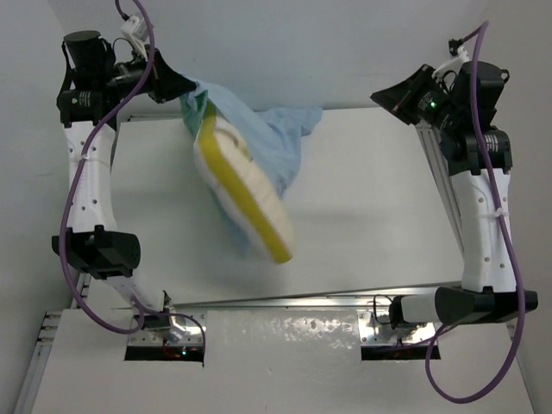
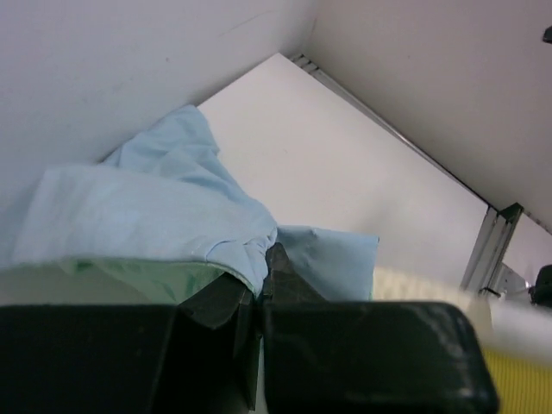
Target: Put the pillow into the pillowcase
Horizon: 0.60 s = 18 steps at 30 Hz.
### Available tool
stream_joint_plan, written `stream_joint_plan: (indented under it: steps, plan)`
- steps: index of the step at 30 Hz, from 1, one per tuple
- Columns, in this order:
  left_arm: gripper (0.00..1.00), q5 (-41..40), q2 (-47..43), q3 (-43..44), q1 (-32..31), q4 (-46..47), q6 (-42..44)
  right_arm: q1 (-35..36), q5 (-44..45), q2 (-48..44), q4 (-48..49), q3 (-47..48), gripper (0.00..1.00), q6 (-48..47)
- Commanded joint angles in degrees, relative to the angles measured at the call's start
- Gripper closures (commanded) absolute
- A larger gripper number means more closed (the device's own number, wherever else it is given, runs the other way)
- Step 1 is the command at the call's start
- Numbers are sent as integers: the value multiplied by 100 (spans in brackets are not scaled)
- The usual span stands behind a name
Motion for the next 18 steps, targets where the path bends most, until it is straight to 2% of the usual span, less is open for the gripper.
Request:
stream_joint_plan:
  steps: [1, 3, 4, 5, 6, 8, 9, 13, 14, 18]
  plan:
    - [100, -63, -520, -548, -19, 511, -15, -27, 117, -29, -80, -582, 100, -115]
    - [100, -185, -652, -1127, -19, 450, 19, 121, -364, -134, 209, -1370, 100, -53]
    - [100, -203, -713, -1340, -19, 441, 63, 331, -332, -152, 297, -1549, 100, -140]
    - [100, -212, -766, -1516, -28, 423, 238, 585, -184, -135, 341, -1664, 99, -585]
    - [100, -291, -880, -1848, -45, 371, 327, 1223, 105, -83, 290, -1613, 95, -903]
    - [100, -440, -960, -2079, -80, 292, 467, 1798, 274, 338, 52, -1394, 79, -1666]
    - [100, -563, -986, -2193, -98, 126, 599, 1984, 214, 470, 69, -1314, 65, -1766]
    - [100, -1063, -1083, -2519, -107, -157, 951, 2677, 247, 796, 876, -2024, 43, -1881]
    - [100, -1300, -1135, -2642, -107, -140, 978, 2810, 605, 918, 1200, -2165, 41, -2021]
    - [100, -2468, -1268, -3239, -98, -42, 1232, 3373, 1170, 1455, 1291, -2271, 40, -2268]
